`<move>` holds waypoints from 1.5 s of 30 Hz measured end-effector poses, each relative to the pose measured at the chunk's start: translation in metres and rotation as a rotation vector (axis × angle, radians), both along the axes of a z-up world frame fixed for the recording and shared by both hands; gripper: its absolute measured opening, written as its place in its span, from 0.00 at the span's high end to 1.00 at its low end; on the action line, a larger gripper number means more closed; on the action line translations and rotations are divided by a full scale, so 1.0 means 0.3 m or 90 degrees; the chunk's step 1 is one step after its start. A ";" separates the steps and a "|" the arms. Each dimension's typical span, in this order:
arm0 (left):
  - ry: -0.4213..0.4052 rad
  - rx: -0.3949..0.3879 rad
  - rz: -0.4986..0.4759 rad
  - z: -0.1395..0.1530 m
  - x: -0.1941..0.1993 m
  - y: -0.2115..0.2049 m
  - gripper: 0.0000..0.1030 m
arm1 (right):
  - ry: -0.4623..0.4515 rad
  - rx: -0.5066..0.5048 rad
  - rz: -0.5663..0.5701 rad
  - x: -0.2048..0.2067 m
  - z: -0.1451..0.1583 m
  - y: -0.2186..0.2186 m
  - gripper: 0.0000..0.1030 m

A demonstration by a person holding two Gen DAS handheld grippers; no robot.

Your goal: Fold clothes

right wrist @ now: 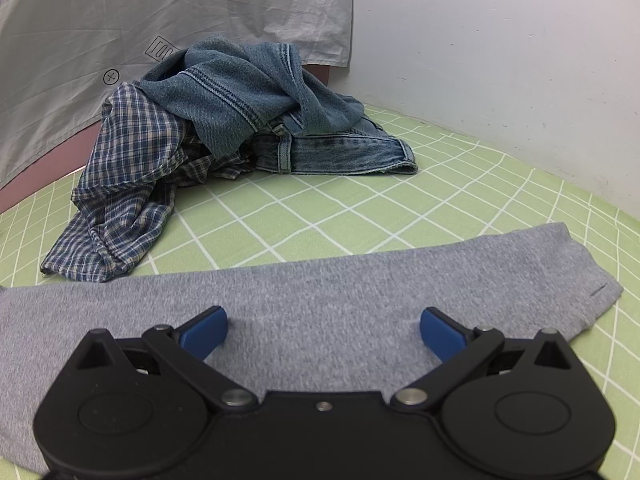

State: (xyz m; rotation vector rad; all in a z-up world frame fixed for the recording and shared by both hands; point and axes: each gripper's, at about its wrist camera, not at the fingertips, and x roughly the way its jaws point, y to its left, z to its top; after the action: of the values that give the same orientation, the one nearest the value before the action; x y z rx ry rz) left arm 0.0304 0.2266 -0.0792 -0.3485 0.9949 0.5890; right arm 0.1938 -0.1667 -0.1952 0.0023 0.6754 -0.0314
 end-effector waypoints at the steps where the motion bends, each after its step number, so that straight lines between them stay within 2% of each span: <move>1: 0.003 0.007 0.010 0.004 -0.019 0.018 0.97 | 0.000 0.000 0.000 0.000 0.000 0.000 0.00; 6: 0.022 0.048 0.061 0.027 -0.115 0.105 0.97 | 0.000 0.000 0.000 0.000 0.000 0.000 0.00; 11: 0.037 0.062 0.136 0.015 -0.197 0.185 0.97 | 0.000 0.001 0.000 0.001 -0.001 -0.001 0.00; 16: 0.080 0.032 0.148 -0.043 -0.209 0.192 0.92 | 0.000 0.003 0.001 0.003 -0.001 -0.002 0.00; 18: 0.078 0.031 0.140 -0.048 -0.196 0.167 0.79 | 0.001 0.004 0.002 0.003 -0.001 -0.003 0.00; 20: 0.076 0.031 0.147 -0.055 -0.181 0.140 0.54 | 0.002 0.004 0.006 0.002 0.000 -0.005 0.00; 23: 0.072 0.024 0.162 -0.063 -0.156 0.110 0.39 | 0.030 0.006 0.036 0.018 0.013 -0.021 0.00; 26: 0.071 0.033 0.159 -0.056 -0.139 0.075 0.33 | 0.079 0.020 0.064 0.049 0.043 -0.056 0.00; 31: 0.045 0.021 0.153 -0.038 -0.143 0.044 0.23 | 0.071 0.024 0.026 0.074 0.051 -0.186 0.00; 34: 0.052 0.035 0.149 -0.030 -0.147 0.019 0.17 | 0.069 0.014 0.002 0.097 0.045 -0.275 0.00; 45: 0.077 0.031 0.190 -0.014 -0.172 0.003 0.15 | 0.054 -0.008 -0.070 0.178 0.023 -0.503 0.00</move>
State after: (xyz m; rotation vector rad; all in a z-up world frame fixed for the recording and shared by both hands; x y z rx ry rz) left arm -0.0212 0.2274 -0.0834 -0.4257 1.0504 0.9111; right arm 0.2473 -0.3176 -0.1883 0.0266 0.7597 -0.1414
